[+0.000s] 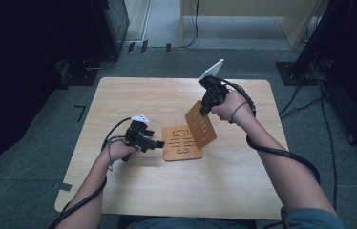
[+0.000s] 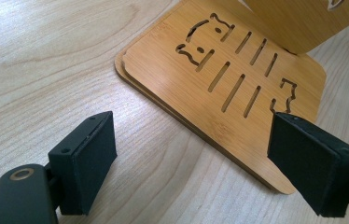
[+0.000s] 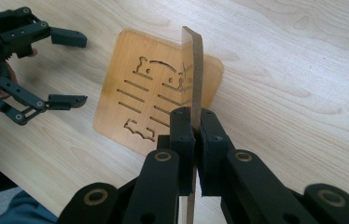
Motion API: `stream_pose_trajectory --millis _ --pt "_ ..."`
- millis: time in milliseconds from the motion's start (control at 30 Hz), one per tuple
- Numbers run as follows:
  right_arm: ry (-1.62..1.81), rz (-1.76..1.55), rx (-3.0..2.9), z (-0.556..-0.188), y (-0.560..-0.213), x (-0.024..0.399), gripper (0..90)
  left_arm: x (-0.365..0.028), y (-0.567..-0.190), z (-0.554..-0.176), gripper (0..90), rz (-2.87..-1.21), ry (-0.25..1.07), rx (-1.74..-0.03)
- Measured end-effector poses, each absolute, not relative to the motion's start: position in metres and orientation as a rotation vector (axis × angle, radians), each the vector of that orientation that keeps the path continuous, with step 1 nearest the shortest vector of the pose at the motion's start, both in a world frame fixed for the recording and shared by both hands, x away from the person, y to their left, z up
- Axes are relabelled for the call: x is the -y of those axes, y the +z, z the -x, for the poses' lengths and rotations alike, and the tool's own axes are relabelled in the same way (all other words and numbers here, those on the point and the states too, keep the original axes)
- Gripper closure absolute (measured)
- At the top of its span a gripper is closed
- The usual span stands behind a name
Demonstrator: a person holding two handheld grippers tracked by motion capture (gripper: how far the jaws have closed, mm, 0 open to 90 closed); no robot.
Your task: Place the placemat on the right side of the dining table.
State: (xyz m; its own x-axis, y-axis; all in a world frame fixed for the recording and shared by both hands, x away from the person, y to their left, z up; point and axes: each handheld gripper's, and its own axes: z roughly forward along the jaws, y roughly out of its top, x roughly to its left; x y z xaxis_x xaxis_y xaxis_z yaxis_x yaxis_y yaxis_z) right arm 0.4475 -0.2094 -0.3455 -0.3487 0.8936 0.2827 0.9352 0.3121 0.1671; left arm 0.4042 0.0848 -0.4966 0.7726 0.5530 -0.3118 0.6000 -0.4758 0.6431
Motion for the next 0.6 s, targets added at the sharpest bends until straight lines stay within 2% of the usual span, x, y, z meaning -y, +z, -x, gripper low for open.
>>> stream_pose_trajectory --millis 600 --pt "-0.41 1.756 2.417 -0.45 -0.348 0.229 87.7 -0.083 -0.498 -0.404 14.5 -2.195 -0.079 -0.854"
